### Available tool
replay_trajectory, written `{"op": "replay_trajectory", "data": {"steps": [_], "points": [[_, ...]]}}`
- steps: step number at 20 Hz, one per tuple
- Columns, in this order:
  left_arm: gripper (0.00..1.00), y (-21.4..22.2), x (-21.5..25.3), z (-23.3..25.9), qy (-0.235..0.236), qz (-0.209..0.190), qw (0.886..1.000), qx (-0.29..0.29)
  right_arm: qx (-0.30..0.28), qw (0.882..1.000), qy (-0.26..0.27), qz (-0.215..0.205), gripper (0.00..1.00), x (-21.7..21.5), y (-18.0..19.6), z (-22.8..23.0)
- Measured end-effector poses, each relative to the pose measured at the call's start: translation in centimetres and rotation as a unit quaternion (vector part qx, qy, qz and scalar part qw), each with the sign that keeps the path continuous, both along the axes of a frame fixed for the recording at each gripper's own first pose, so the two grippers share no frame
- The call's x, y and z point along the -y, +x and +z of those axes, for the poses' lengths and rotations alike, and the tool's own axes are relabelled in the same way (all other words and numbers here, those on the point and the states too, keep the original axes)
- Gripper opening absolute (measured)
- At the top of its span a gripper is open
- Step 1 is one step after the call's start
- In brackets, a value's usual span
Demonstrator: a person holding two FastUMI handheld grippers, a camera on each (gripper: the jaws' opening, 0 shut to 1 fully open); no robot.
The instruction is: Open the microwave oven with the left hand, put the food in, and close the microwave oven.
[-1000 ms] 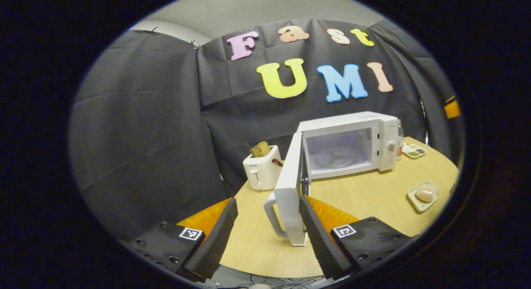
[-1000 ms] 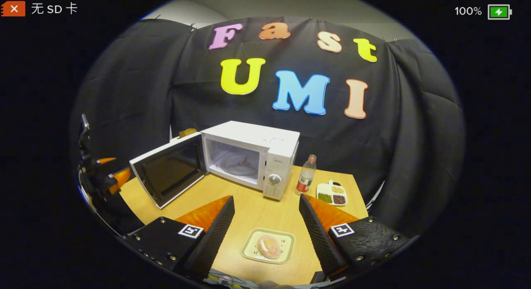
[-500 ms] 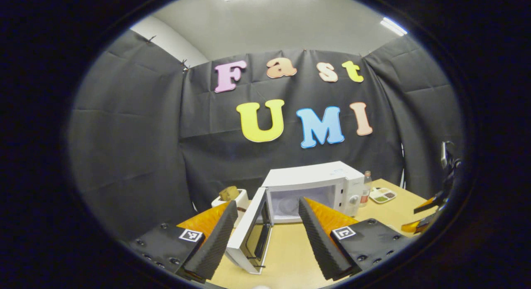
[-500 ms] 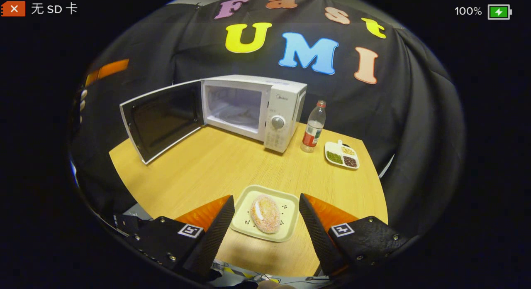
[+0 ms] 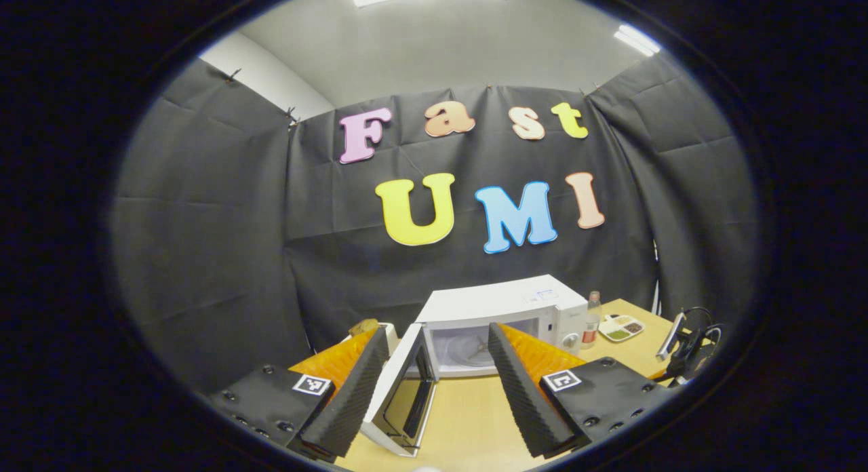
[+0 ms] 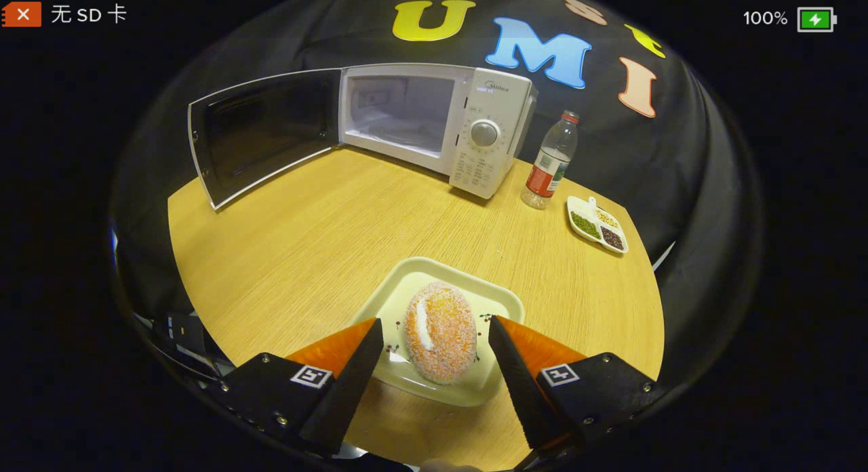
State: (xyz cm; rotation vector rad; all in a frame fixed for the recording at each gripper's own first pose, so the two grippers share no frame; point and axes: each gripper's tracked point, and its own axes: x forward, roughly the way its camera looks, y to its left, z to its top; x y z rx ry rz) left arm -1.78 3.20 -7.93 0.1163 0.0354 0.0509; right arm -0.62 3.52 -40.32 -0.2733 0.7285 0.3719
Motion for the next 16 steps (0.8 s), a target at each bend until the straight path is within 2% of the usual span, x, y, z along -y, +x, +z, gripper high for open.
{"op": "replay_trajectory", "data": {"steps": [4,8,10,11,13,16], "points": [[0.98,0.4,-0.3,0.2,0.008,0.006,1.000,-0.003,-0.018,1.000,0.003,0.002,0.96,-0.4,1.4,-1.8],[1.00,1.4,-0.6,-0.1,0.011,0.010,1.000,-0.011,-0.040,0.999,0.012,0.011,0.95,-0.9,2.0,-2.7],[1.00,1.7,-0.7,-0.2,0.015,0.011,1.000,-0.013,-0.051,0.998,0.020,0.013,0.78,-1.1,2.6,-3.3],[1.00,2.0,-0.8,-0.3,0.017,0.010,1.000,-0.016,-0.056,0.998,0.025,0.010,0.77,-0.9,2.4,-3.0],[1.00,2.3,-1.0,-0.7,0.022,0.012,0.999,-0.023,-0.071,0.997,0.015,0.014,0.62,-0.6,2.3,-2.9],[1.00,2.8,-1.2,-0.8,0.015,0.010,1.000,-0.024,-0.074,0.997,0.009,0.035,0.63,-0.9,2.3,-2.0]]}}
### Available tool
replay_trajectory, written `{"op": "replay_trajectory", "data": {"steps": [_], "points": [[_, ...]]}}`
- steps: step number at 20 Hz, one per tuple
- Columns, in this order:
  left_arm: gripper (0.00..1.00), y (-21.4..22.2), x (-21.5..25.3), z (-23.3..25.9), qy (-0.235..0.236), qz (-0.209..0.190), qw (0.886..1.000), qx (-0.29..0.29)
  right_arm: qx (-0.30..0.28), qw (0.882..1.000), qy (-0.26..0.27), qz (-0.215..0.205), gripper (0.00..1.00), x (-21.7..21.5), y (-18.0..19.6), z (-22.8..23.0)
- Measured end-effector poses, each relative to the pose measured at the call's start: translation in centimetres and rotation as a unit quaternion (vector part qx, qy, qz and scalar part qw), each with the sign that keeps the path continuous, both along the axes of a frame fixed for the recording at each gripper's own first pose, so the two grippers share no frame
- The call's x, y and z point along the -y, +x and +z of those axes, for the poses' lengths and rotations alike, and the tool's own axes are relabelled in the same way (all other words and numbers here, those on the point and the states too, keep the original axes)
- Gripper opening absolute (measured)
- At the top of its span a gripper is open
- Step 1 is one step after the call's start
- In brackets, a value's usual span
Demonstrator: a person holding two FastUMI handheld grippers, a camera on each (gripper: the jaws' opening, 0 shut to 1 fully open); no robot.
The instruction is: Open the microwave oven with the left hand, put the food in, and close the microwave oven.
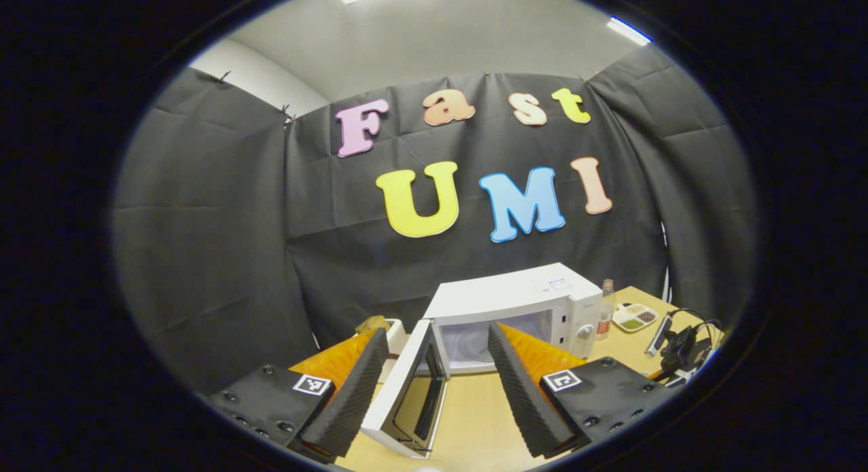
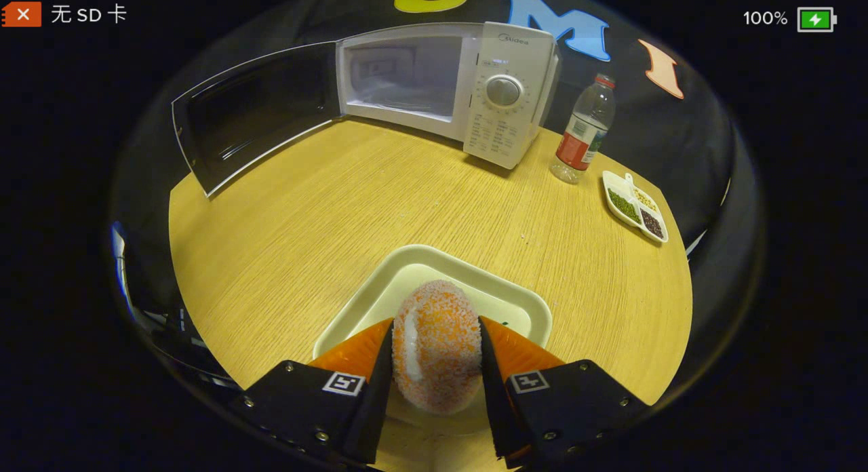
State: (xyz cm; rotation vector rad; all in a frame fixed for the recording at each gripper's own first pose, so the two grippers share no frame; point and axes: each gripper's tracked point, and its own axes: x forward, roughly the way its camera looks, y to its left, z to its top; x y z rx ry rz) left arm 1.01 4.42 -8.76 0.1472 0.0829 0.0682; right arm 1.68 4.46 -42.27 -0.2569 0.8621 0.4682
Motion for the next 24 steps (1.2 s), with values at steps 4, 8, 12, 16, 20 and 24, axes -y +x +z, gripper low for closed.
{"op": "replay_trajectory", "data": {"steps": [4,8,12,16,20,24], "points": [[1.00,0.8,-0.6,-0.3,-0.004,0.000,1.000,-0.003,0.022,0.998,0.050,0.000,0.63,-2.7,1.3,4.8],[1.00,1.3,-1.8,-1.0,-0.003,0.002,1.000,-0.007,0.026,0.986,0.160,-0.022,0.63,-9.0,4.5,10.4],[0.94,2.3,-3.4,-1.8,-0.009,0.006,1.000,-0.013,0.044,0.968,0.237,-0.064,0.62,-14.4,10.4,14.0],[1.00,2.9,-4.9,-2.9,-0.011,0.011,1.000,-0.019,0.059,0.945,0.296,-0.124,0.63,-19.4,16.7,14.3],[1.00,3.9,-5.7,-4.0,-0.008,0.020,1.000,-0.023,0.084,0.918,0.331,-0.203,0.62,-22.1,22.3,13.9],[1.00,5.1,-6.1,-5.4,0.006,0.027,0.999,-0.019,0.132,0.883,0.349,-0.283,0.63,-23.9,28.0,13.3]]}}
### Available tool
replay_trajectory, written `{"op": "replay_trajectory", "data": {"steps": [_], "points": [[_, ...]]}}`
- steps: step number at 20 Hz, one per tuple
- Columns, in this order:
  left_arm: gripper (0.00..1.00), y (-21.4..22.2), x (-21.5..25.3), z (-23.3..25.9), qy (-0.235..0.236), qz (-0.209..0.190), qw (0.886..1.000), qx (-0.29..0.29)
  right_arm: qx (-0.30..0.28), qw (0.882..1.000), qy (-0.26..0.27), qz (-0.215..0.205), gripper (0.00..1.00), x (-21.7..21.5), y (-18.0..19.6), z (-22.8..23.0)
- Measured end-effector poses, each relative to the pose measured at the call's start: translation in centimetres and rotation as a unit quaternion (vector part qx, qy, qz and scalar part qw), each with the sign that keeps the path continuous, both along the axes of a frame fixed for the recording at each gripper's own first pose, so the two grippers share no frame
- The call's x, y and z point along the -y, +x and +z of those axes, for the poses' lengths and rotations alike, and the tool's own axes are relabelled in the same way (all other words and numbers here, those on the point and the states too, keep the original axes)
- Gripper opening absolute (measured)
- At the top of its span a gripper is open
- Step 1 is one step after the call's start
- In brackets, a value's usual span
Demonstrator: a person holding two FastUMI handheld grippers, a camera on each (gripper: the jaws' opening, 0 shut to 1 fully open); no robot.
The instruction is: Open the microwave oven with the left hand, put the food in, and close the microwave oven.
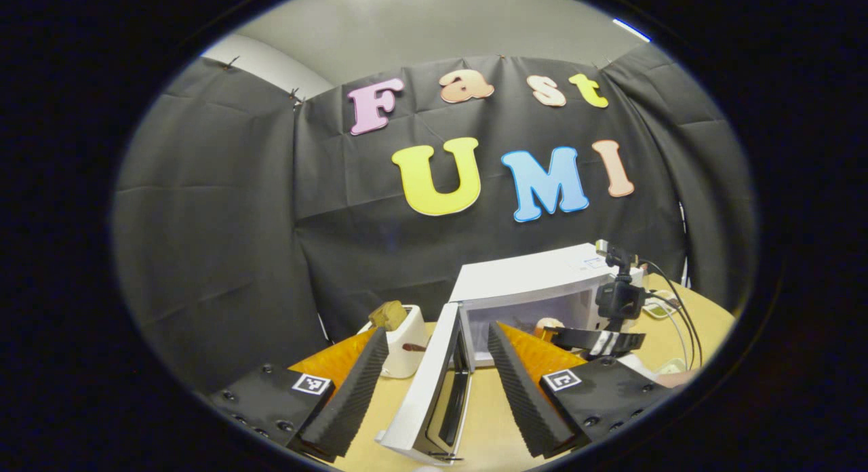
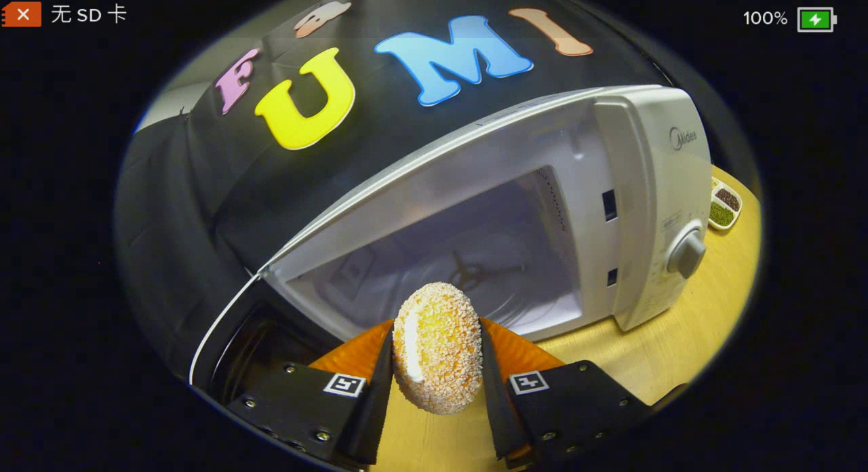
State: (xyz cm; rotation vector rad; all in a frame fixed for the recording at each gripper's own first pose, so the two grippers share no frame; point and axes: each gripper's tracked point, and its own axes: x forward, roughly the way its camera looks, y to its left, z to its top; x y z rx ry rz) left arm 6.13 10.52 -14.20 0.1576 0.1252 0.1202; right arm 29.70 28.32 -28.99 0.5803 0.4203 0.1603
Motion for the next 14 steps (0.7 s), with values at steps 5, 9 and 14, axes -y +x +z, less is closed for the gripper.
{"op": "replay_trajectory", "data": {"steps": [5,9,14], "points": [[0.99,0.5,-0.4,-1.1,0.006,0.012,1.000,0.003,0.043,0.995,-0.024,-0.089,0.62,-0.6,4.7,-0.1],[0.98,-0.1,-0.7,-1.9,0.023,0.008,1.000,-0.008,0.032,0.991,-0.003,-0.128,0.62,0.2,6.7,-2.3],[1.00,-0.3,-0.2,-2.7,0.025,-0.004,0.999,-0.022,0.010,0.992,0.008,-0.123,0.84,0.9,6.0,-4.0]]}}
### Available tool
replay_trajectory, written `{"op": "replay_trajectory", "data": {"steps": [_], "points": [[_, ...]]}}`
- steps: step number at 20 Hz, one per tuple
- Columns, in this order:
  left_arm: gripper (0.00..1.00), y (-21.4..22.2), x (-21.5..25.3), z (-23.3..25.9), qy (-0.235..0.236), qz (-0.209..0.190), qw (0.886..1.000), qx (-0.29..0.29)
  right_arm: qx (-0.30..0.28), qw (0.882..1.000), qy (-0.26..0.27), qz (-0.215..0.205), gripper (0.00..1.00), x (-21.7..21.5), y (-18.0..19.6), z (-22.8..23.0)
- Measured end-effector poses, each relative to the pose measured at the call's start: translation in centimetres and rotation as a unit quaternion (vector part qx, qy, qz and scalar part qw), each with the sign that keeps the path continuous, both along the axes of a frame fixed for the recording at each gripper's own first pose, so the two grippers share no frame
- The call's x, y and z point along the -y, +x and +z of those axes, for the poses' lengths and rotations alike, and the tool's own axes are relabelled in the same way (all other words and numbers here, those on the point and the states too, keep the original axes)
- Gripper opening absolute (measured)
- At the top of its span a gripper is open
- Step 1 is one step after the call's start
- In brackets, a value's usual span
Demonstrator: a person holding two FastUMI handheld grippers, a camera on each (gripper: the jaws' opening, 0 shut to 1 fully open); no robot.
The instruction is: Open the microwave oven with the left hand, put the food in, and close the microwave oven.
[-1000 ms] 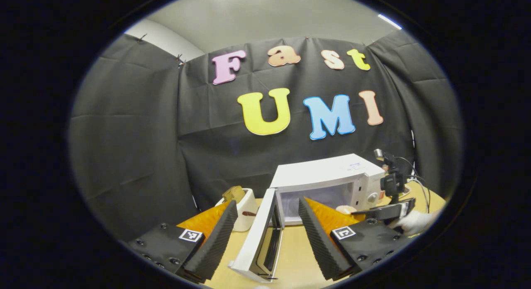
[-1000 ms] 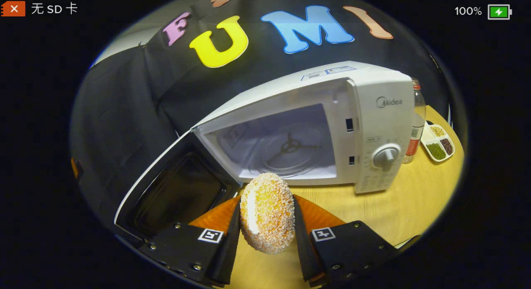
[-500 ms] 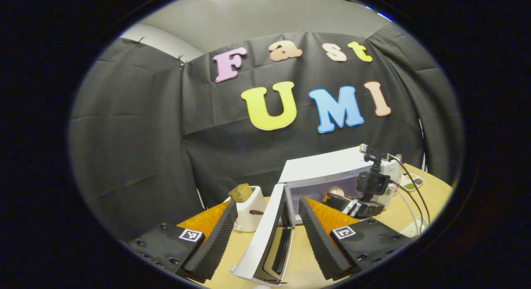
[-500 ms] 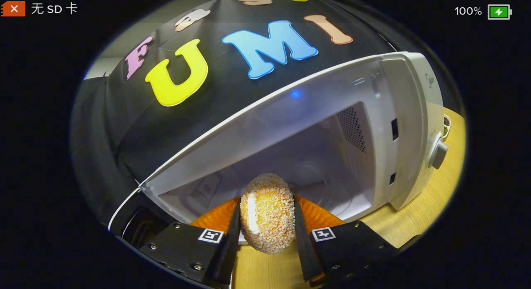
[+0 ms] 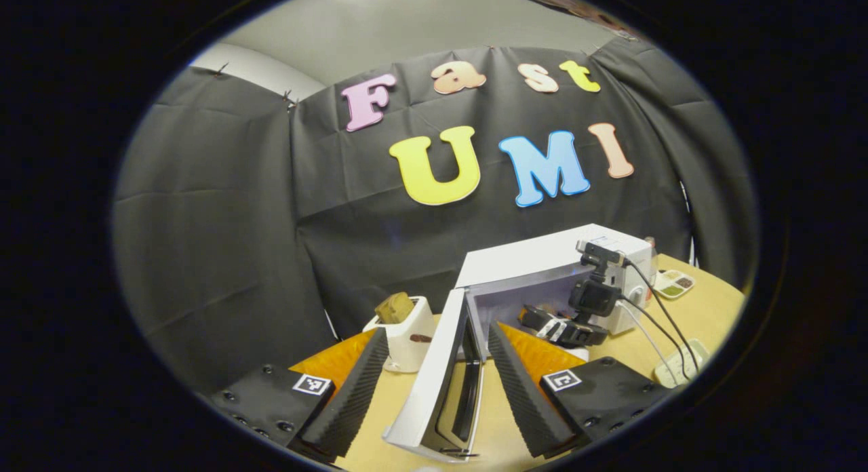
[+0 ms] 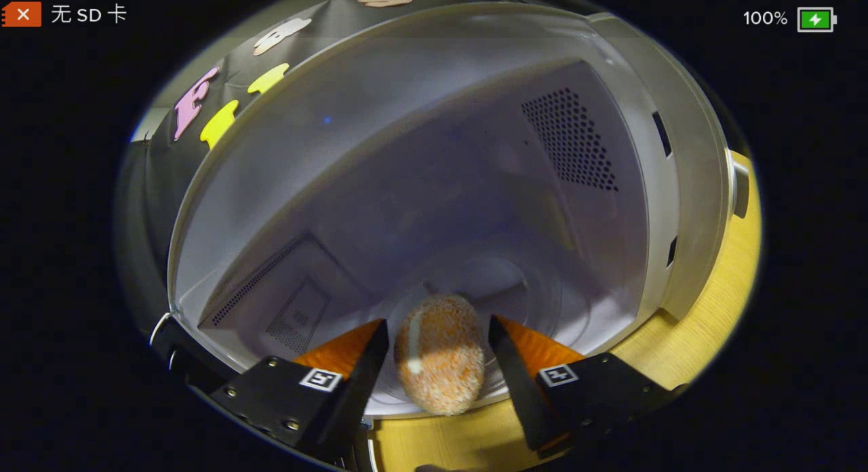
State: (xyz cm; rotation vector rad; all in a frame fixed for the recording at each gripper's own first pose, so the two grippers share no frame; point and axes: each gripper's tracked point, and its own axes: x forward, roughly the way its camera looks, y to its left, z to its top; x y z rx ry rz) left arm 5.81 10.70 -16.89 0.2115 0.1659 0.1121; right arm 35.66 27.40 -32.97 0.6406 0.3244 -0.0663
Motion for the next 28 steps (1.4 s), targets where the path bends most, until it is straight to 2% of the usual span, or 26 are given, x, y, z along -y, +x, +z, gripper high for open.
{"op": "replay_trajectory", "data": {"steps": [1,3,5,9,13,15,17,20,23,24,28], "points": [[1.00,0.0,0.0,-0.1,0.011,-0.002,1.000,-0.002,0.013,1.000,-0.004,-0.024,0.98,1.6,-0.4,0.6],[1.00,-0.3,0.1,0.7,0.019,-0.004,1.000,0.003,0.032,0.999,0.011,-0.040,0.98,3.2,-1.8,2.5],[1.00,-0.3,0.3,1.0,0.010,-0.009,1.000,0.008,0.029,0.999,-0.003,-0.031,0.98,4.7,-3.1,3.6],[1.00,-0.4,0.3,1.7,-0.001,-0.012,1.000,0.019,0.039,0.999,-0.014,0.033,0.98,7.0,-7.0,7.7],[1.00,-1.5,-0.6,2.2,-0.001,-0.014,1.000,0.026,0.037,0.992,-0.069,0.099,0.98,9.4,-15.0,11.3],[1.00,-2.0,-1.4,1.9,0.003,-0.020,0.999,0.025,0.050,0.984,-0.109,0.129,0.98,11.0,-18.4,13.9],[1.00,-2.7,-2.8,1.4,-0.007,-0.012,1.000,0.021,0.060,0.974,-0.161,0.151,0.98,13.1,-21.5,16.1],[0.99,-3.3,-6.1,0.3,-0.009,0.021,1.000,0.011,0.072,0.960,-0.219,0.156,0.98,16.2,-25.4,18.7],[0.94,-4.0,-9.0,-0.1,-0.023,0.049,0.998,0.016,0.064,0.956,-0.232,0.168,0.98,17.1,-28.7,19.6],[1.00,-4.4,-10.2,-0.4,-0.021,0.060,0.998,0.018,0.057,0.955,-0.234,0.173,0.98,17.3,-29.5,19.8],[1.00,-6.1,-14.5,-4.5,-0.005,0.097,0.995,0.002,0.050,0.950,-0.256,0.175,0.98,19.1,-31.9,21.2]]}}
